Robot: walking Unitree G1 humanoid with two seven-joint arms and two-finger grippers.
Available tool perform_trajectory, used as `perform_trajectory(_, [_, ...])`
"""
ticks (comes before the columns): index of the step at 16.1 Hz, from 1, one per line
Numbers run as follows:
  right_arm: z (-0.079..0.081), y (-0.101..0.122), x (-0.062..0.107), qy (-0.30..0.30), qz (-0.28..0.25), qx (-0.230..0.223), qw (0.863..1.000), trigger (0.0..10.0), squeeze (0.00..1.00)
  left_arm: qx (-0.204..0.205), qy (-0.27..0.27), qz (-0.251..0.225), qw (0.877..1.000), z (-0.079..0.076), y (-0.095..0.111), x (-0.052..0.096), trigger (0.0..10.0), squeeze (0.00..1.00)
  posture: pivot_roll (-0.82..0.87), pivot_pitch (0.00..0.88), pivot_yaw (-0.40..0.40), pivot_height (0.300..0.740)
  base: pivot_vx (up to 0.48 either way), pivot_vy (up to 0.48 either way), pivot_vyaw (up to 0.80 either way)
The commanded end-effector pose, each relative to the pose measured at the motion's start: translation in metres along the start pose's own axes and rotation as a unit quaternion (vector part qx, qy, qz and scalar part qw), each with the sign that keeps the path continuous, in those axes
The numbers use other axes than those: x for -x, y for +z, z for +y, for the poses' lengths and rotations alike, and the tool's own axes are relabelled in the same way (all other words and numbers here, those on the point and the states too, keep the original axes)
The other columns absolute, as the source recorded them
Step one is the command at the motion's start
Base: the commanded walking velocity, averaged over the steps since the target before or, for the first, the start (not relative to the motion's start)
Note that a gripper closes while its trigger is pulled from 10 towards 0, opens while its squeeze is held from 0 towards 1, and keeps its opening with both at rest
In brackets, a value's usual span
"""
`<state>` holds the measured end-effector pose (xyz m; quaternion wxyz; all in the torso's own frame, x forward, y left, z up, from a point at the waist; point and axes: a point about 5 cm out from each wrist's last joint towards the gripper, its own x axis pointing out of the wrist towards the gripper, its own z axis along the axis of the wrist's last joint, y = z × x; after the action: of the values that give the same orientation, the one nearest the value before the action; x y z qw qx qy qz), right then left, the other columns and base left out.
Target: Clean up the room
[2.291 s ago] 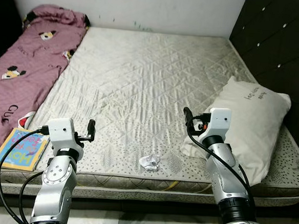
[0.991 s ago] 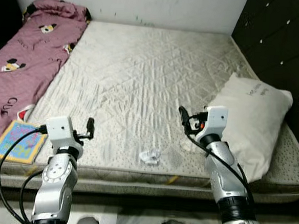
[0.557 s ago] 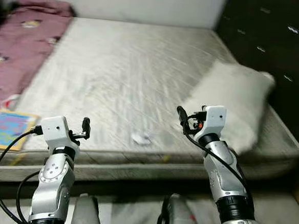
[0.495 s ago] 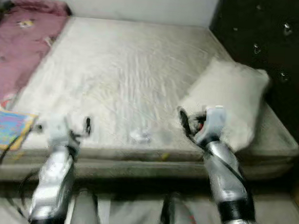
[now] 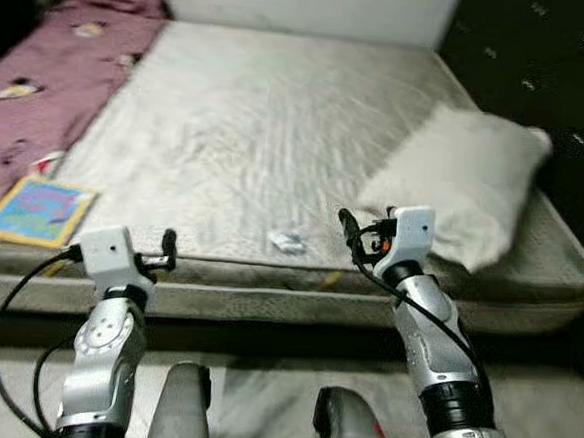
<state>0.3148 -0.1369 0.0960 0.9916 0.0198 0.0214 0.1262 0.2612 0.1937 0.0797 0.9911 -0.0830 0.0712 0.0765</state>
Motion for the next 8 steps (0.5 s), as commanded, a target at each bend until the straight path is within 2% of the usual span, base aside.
perform_trajectory(1, [-0.003,0.008,-0.004,-0.001,-0.007,0.004,1.0,10.0,0.0,0.0,-0.008,-0.009,1.0,-0.003,0.006,-0.002,10.0,0.0,-0.05,0.019,-0.048,0.641,0.0,0.0,0.0])
perform_trajectory(2, [-0.001,0.006,-0.003,0.009,0.003,0.014,1.0,10.0,0.0,0.001,-0.006,-0.01,1.0,-0.003,0.006,-0.001,10.0,0.0,-0.05,0.019,-0.048,0.641,0.0,0.0,0.0])
perform_trajectory(3, [-0.001,-0.002,0.0,0.026,0.039,0.051,0.998,10.0,0.0,-0.01,0.001,-0.009,1.0,0.0,0.005,0.002,10.0,0.0,-0.05,0.016,-0.046,0.641,0.0,0.0,0.0])
perform_trajectory(4, [-0.002,-0.006,0.004,0.032,0.051,0.065,0.996,10.0,0.0,-0.027,0.003,-0.009,1.0,0.002,0.004,0.005,10.0,0.0,-0.05,0.013,-0.046,0.641,0.0,0.0,0.0])
perform_trajectory(5, [-0.013,-0.013,0.009,0.018,0.082,0.079,0.993,10.0,0.0,-0.039,0.008,0.02,0.999,0.008,-0.006,0.01,10.0,0.0,-0.04,0.008,-0.046,0.641,0.0,0.0,0.0])
perform_trajectory(6, [-0.019,-0.018,0.011,0.008,0.097,0.08,0.992,10.0,0.0,-0.046,0.011,0.038,0.998,0.011,-0.012,0.012,10.0,0.0,-0.04,0.007,-0.047,0.641,0.0,0.0,0.0])
perform_trajectory(8, [-0.034,-0.023,0.011,-0.032,0.112,0.026,0.993,10.0,0.0,-0.038,0.041,0.078,0.995,0.03,-0.027,0.01,10.0,0.0,-0.04,0.007,-0.047,0.641,0.0,0.0,0.0])
